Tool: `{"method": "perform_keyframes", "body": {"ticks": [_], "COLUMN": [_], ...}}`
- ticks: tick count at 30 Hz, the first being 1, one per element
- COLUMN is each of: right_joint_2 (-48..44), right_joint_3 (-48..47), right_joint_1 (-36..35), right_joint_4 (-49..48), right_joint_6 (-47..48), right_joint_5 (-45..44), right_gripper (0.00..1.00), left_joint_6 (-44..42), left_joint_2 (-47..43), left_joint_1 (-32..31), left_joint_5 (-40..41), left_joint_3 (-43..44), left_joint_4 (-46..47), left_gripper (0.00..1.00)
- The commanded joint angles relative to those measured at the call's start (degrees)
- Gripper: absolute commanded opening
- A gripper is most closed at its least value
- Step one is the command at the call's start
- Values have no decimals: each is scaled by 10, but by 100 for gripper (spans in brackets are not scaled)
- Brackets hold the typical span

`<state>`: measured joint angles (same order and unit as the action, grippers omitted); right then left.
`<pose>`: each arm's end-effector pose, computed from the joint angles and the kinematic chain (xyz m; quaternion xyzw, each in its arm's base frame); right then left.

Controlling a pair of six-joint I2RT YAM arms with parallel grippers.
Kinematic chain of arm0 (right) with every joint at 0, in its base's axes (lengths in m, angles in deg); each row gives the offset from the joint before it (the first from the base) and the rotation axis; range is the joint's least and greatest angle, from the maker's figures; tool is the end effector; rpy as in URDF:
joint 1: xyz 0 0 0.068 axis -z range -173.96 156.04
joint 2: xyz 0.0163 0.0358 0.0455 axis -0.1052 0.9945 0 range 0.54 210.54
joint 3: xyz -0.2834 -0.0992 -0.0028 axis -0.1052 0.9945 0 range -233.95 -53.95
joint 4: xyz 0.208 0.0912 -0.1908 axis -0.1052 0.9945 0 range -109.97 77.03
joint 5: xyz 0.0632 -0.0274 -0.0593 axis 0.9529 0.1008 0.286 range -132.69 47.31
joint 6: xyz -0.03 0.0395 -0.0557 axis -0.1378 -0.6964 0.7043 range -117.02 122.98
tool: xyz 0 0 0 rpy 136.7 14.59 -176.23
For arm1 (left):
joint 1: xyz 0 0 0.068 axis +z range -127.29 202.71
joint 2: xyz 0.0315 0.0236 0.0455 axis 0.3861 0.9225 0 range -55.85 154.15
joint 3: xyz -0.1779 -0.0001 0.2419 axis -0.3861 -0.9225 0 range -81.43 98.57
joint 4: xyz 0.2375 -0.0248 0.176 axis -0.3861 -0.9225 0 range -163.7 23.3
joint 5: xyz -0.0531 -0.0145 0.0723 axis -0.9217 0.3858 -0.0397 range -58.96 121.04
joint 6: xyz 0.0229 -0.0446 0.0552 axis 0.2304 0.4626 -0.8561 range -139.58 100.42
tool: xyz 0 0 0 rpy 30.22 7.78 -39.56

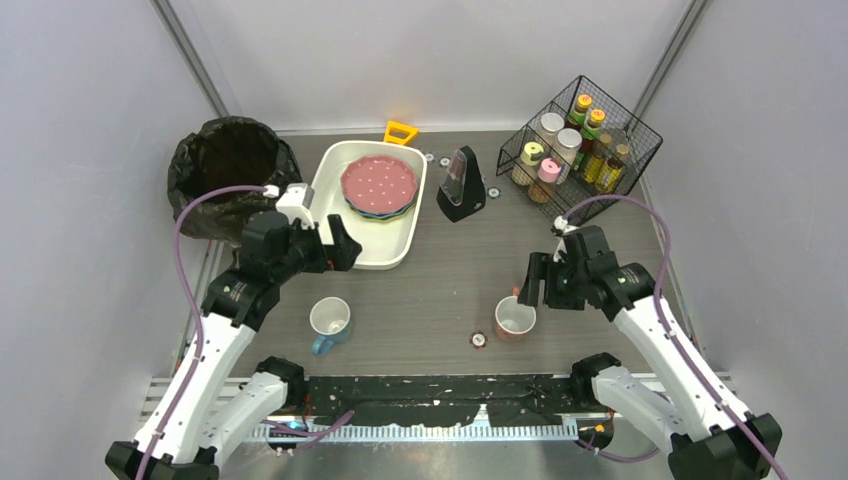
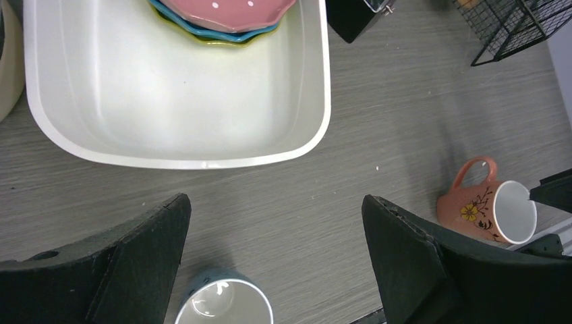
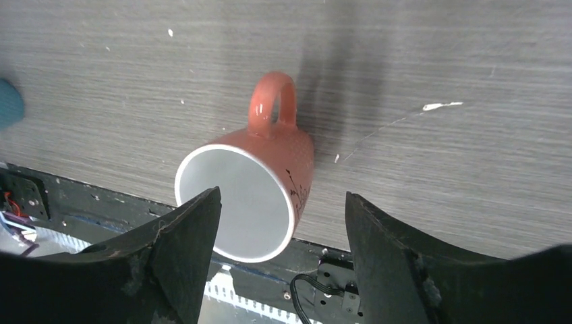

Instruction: Clear the kitchen counter

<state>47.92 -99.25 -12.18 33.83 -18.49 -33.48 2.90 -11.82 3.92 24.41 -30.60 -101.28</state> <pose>0.1701 0.0665 0.2659 0.0035 0.9532 0.1715 0.2490 0.1903 -0.0723 0.3462 0.0023 0.8553 -0.2281 0.4652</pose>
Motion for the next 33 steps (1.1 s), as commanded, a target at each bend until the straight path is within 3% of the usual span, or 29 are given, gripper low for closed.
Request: {"method": "perform_keyframes", "body": {"ticks": [1,6,11,16,26,33], "right_joint_2": [30,70,83,59,7,-42], "right_joint_3": [26,64,85,61,84,176], "right_joint_1": [-28,-61,-62,-62,-61,-61], "right_joint_4": [-27,-88,-144,-176,-396,-696], "right_joint_6": [-34,-60,-76,-86,-160,-234], "right_joint_5": [4,23,45,41,126,164], "right_gripper": [71,66,32,8,5,5], "left_joint_6": [-14,-20,-22,-14,62,171], "left_joint_2": [8,-2,-3,-1,3,-5], "left_joint_1": [-2,-2,-2,-2,-3,-15], "left_joint_5": [-26,-32,-49,-90,-205,-257], "left_joint_3": [9,-2,-6,-11,-31,-78], "left_joint_4": [14,16,23,43,129,271], "left_gripper": [99,99,99,99,99,99]}}
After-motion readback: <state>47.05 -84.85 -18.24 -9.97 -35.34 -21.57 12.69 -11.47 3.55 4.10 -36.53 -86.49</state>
